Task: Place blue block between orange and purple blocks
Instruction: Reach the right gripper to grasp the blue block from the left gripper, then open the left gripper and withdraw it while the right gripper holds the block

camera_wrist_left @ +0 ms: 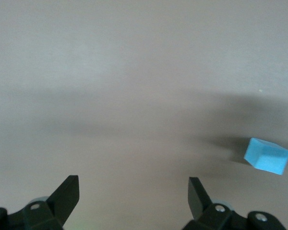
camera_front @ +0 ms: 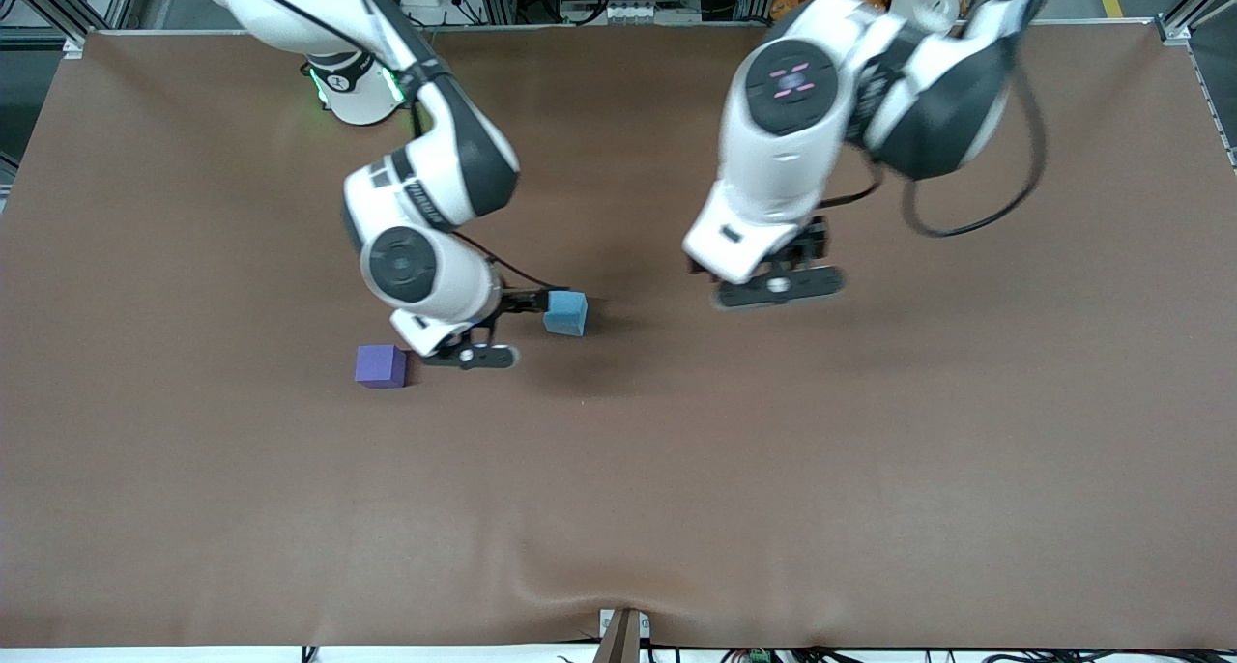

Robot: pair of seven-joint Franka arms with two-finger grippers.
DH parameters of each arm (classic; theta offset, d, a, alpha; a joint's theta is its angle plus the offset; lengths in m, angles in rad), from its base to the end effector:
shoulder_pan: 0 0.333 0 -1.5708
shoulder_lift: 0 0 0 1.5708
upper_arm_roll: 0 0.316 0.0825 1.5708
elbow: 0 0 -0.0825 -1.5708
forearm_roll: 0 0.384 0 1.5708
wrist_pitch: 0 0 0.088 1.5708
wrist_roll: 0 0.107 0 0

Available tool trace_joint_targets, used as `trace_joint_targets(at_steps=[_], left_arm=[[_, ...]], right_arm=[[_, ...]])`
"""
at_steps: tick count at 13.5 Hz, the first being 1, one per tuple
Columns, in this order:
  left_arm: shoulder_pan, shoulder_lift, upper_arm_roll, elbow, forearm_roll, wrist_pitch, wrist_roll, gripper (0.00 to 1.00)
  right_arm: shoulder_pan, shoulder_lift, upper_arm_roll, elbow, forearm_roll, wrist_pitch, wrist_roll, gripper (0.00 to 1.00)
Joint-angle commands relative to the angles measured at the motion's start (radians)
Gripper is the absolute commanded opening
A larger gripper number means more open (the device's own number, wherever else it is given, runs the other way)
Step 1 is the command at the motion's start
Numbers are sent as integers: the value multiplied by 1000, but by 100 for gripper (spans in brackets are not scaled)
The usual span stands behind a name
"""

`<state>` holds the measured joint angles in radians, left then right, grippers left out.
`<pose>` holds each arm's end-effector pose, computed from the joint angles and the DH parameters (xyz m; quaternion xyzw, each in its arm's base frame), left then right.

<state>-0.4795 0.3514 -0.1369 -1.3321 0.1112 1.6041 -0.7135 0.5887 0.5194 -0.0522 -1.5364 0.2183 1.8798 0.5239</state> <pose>0.5501 -0.3577 0.5283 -0.9976 -0.0477 0.0104 0.0486 0.5696 0.3633 0.3411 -0.9918 0.0336 0.1191 0.0314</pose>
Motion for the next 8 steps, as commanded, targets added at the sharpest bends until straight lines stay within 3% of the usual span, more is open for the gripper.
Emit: trace_joint_targets(at_steps=[1, 4, 8], left_arm=[[96, -188, -13, -183, 18, 13, 112, 100], [228, -301, -17, -271, 8, 14, 245, 100], [379, -377, -18, -324, -1, 16, 431, 100]], right_arm=[[63, 30, -14, -34, 1, 96, 67, 100], [79, 86, -14, -39, -23, 168, 67, 100], [111, 128, -14, -42, -63, 216, 67, 100]])
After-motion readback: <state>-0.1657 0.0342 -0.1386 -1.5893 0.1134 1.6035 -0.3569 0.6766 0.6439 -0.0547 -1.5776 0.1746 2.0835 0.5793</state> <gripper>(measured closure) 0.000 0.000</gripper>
